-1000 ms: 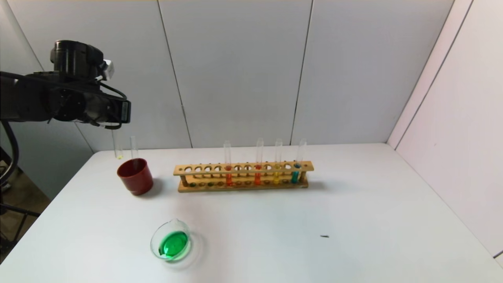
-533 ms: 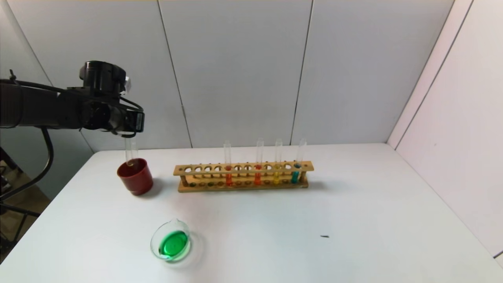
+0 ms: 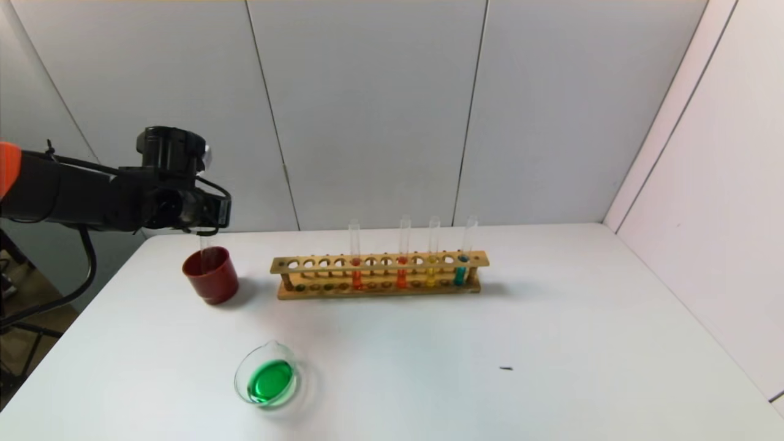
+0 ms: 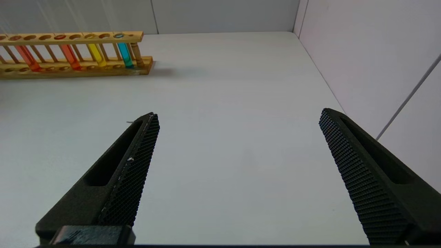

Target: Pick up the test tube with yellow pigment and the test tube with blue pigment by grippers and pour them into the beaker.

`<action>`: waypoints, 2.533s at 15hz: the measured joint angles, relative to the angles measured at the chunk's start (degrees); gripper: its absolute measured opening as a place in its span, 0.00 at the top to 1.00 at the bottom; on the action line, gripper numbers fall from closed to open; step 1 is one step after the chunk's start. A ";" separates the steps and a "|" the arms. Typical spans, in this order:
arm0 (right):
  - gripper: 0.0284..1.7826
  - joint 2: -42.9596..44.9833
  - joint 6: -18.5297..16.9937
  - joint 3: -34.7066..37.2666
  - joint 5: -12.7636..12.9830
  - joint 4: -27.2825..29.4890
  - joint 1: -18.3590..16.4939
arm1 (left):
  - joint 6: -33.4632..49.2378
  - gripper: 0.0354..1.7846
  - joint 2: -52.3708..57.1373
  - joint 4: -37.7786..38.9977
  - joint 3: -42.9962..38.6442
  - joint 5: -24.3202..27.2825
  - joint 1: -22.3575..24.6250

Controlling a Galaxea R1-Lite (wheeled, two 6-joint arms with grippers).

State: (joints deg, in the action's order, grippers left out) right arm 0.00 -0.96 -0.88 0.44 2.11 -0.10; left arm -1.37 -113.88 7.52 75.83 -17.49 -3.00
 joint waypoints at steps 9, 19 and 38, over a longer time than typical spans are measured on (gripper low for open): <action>0.05 0.00 0.00 -0.02 0.00 0.00 0.00 | -0.48 0.76 1.90 10.50 -13.62 0.29 -0.27; 0.05 0.00 0.00 -0.02 0.00 0.00 0.00 | -3.82 0.04 14.17 9.51 -16.76 0.09 -0.22; 0.05 0.00 0.02 -0.02 0.00 0.00 0.02 | -3.75 0.02 93.42 -27.25 -46.84 -8.94 0.61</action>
State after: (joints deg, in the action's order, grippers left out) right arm 0.00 -0.94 -0.90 0.44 2.11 -0.07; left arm -5.12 -20.47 -19.72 28.99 -26.43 -2.39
